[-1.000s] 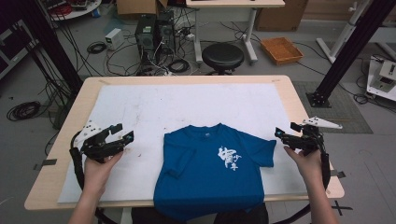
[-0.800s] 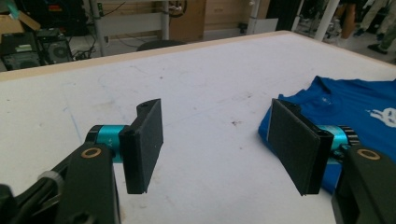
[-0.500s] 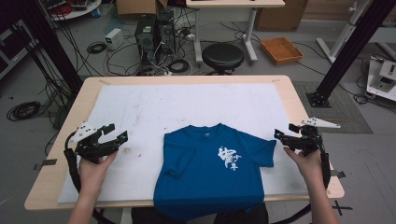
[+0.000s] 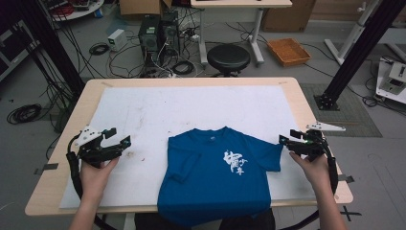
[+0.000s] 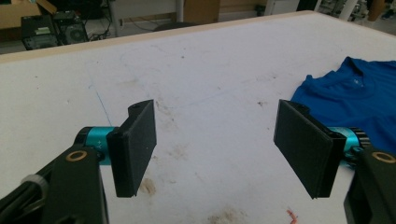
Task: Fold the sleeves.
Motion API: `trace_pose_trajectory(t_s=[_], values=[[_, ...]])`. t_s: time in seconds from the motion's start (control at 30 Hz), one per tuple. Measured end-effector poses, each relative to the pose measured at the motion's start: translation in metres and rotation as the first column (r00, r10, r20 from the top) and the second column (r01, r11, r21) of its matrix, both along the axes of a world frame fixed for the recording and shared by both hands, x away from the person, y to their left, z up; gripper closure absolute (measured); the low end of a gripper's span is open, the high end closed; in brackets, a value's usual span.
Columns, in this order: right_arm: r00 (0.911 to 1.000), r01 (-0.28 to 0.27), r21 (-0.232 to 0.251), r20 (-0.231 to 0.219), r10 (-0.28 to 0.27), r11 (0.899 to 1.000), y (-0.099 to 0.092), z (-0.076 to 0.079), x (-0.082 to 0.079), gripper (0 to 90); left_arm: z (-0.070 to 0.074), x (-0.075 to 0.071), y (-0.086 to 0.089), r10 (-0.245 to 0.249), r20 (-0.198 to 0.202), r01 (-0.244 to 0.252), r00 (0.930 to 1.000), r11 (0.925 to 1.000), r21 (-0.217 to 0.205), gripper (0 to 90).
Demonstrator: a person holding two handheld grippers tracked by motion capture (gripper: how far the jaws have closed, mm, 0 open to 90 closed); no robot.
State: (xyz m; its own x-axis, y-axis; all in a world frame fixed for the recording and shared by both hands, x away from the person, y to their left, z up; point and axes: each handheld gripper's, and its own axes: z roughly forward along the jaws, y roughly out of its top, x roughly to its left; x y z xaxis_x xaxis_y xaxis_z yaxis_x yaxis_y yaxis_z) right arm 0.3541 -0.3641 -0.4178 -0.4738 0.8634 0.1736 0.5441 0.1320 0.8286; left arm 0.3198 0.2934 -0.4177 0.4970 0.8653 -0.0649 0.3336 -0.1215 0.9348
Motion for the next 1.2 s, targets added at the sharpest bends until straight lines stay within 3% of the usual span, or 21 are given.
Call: trace_pose_trajectory(t_s=[0.1, 0.13, 0.23, 0.37, 0.53, 0.67, 0.8, 1.07, 1.2], values=[[0.9999, 0.006, 0.001, -0.01, -0.006, 1.0, 0.001, -0.001, 0.001, 39.2, -0.001, 0.0, 0.0, 0.001, -0.004, -0.001, 1.0, 1.0, 0.004, 30.0], [0.9995, 0.019, -0.001, -0.027, -0.019, 1.0, -0.001, -0.002, 0.001, 49.6, -0.002, 0.001, 0.0, -0.002, -0.007, 0.002, 1.0, 1.0, 0.007, 29.9], [0.9951, 0.052, 0.003, -0.084, -0.051, 0.999, -0.004, -0.009, 0.003, 59.0, -0.003, 0.001, 0.001, 0.003, -0.017, -0.003, 0.9999, 1.0, 0.002, 29.9], [0.9815, 0.09, 0.041, -0.173, -0.081, 0.995, -0.01, -0.017, 0.007, 63.6, -0.004, 0.002, 0.002, 0.001, -0.031, -0.001, 0.9995, 1.0, -0.003, 30.0], [0.9713, 0.102, 0.085, -0.224, -0.081, 0.991, -0.011, -0.02, 0.009, 64.8, -0.006, 0.003, 0.0, -0.005, -0.045, 0.005, 0.999, 1.0, 0.002, 30.1], [0.9671, 0.084, 0.078, -0.246, -0.063, 0.993, -0.007, -0.022, 0.01, 71.0, -0.006, 0.003, -0.001, -0.006, -0.049, 0.006, 0.9988, 1.0, 0.005, 30.1], [0.9744, 0.057, 0.055, -0.221, -0.044, 0.997, -0.002, -0.02, 0.008, 88.9, -0.006, 0.004, -0.001, -0.005, -0.054, 0.005, 0.9985, 1.0, 0.006, 30.1], [0.9868, 0.013, 0.066, -0.162, -0.002, 0.998, 0.011, 0.0, 0.002, 89.6, -0.006, 0.005, -0.002, -0.007, -0.056, 0.007, 0.9984, 1.0, 0.004, 30.1], [0.9928, -0.066, -0.01, -0.101, 0.064, 0.998, 0.054, 0.024, -0.006, 89.6, -0.005, 0.006, -0.005, -0.018, -0.056, 0.019, 0.9983, 0.9998, 0.006, 30.1]])
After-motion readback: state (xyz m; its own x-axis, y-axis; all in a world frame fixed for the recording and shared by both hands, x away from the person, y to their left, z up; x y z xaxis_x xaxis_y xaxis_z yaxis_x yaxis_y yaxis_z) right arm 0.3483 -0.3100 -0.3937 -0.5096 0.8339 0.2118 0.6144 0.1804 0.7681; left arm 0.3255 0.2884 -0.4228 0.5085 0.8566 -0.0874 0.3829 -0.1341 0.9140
